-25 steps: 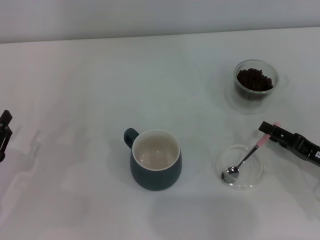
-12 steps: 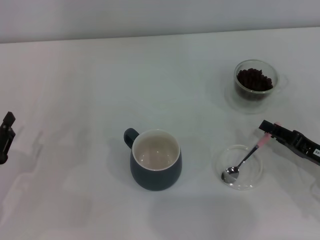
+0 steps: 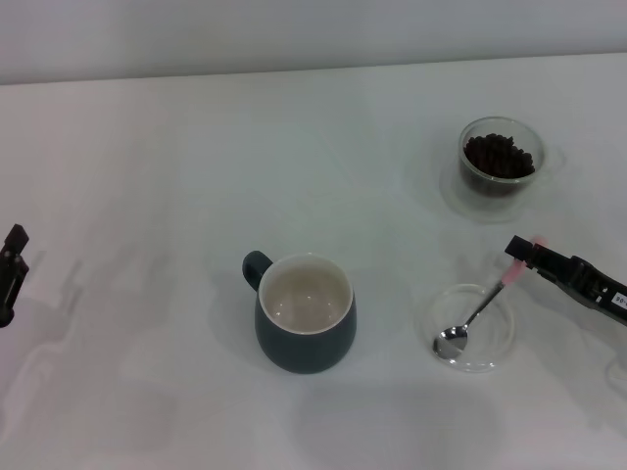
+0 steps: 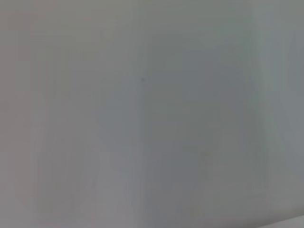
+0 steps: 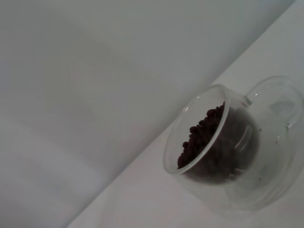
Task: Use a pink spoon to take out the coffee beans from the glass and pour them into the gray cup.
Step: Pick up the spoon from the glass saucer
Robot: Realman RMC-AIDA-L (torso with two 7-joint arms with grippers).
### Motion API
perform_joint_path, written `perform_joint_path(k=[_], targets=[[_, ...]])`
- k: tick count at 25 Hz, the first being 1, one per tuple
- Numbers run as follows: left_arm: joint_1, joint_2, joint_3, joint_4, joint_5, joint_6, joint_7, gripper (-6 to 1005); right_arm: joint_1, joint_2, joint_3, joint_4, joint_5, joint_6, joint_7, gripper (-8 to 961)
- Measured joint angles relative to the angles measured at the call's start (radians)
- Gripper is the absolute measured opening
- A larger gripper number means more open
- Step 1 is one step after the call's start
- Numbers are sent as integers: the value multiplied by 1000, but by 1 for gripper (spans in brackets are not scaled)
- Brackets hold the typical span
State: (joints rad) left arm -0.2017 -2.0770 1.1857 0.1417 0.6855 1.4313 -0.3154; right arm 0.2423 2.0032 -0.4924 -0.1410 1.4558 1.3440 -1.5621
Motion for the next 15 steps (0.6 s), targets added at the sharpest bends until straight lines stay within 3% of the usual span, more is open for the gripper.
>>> perform_joint_path(k=[4,15], targets=[[0,0,0,1,0,0,0,456,-1,0,0,0,0,22,-5,368],[-5,0,0,-2,0,0,-1,457,5,0,-5,0,0,-7,-11,373]])
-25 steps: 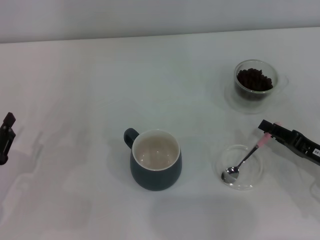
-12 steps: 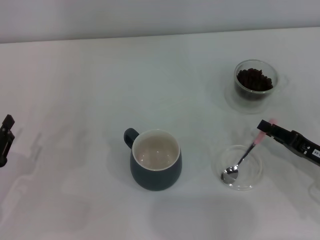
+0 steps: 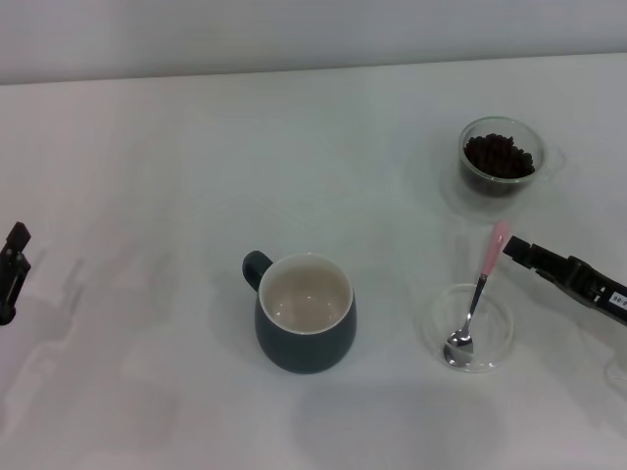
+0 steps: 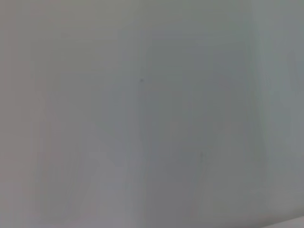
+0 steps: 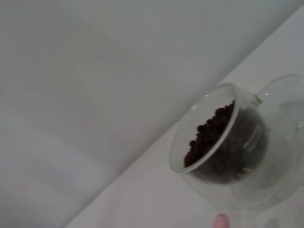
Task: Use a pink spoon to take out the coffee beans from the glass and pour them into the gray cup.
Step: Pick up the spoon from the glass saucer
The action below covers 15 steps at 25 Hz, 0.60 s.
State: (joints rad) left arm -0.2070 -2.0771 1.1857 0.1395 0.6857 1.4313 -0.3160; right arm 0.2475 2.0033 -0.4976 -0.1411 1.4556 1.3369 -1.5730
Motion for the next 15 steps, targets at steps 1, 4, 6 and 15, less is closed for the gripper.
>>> perform_joint_path(k=[1,4,6,15], targets=[[0,0,0,0,0,0,0,457,0,0,-1,0,0,-9,0,374],[0,-1,0,0,0,0,0,457,10,0,-5,-5,-3,-19,1,375],[-1,-1,0,0,0,0,0,457,20,0,-6,-8,-6,-19,4,376],[-1,-1,0,0,0,0,0,457,74,-5,-35,-11,-14,-23,17,389]])
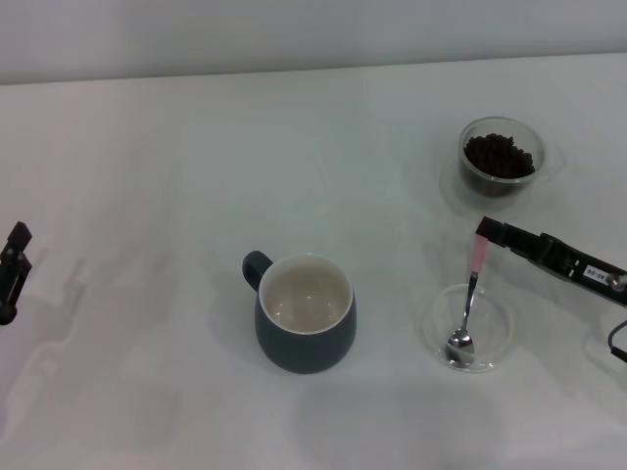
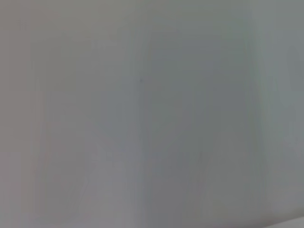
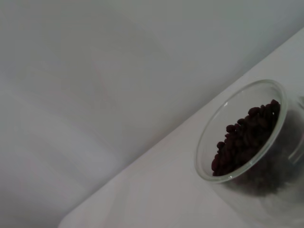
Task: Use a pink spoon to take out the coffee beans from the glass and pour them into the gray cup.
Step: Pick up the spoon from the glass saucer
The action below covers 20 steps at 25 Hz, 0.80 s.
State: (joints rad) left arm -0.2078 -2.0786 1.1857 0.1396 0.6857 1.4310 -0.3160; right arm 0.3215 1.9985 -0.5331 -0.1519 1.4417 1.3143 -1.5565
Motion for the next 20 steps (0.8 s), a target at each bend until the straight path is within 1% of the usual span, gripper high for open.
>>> perform_joint_path(k=[9,20], targets=[[1,0,0,0,-3,0,0,457,34,-4,-45,-2,0,-59,21,385],[-1,0,-1,0,-5,0,0,456,42,-8,-52,-3,0,-64,34,377]])
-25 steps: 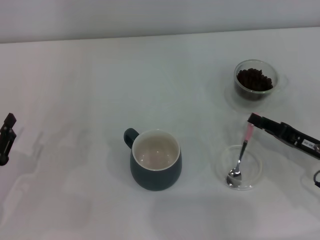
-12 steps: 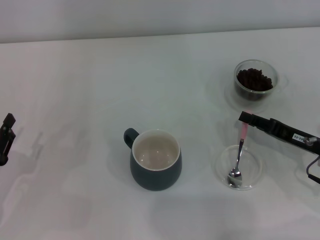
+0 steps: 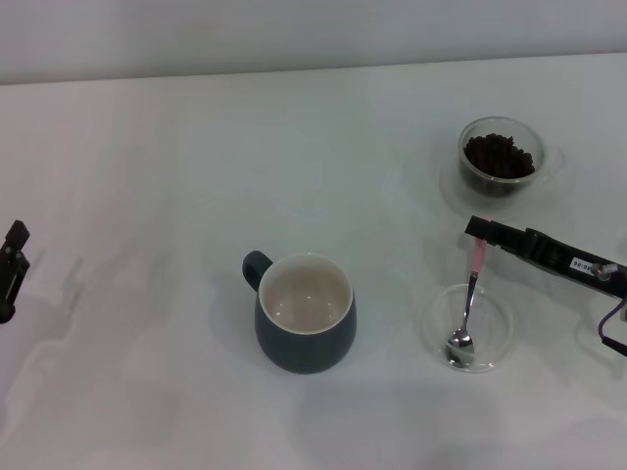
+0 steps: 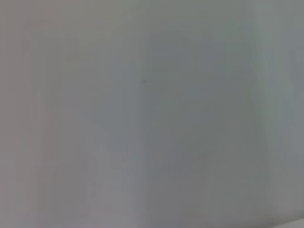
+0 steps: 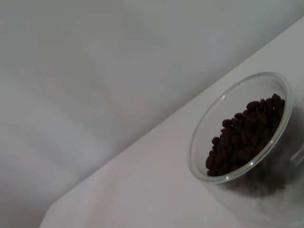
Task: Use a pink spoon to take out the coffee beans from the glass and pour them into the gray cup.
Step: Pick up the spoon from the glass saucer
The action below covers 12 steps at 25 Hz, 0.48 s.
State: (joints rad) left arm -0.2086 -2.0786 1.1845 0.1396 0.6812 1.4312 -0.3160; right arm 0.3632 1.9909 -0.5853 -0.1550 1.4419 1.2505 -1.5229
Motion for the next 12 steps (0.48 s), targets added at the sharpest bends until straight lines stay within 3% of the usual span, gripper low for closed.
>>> perform_joint_path(k=[12], targets=[[0,0,-2,3,-3,0,0,456,6,2,-23,0,0,-10,9,369]])
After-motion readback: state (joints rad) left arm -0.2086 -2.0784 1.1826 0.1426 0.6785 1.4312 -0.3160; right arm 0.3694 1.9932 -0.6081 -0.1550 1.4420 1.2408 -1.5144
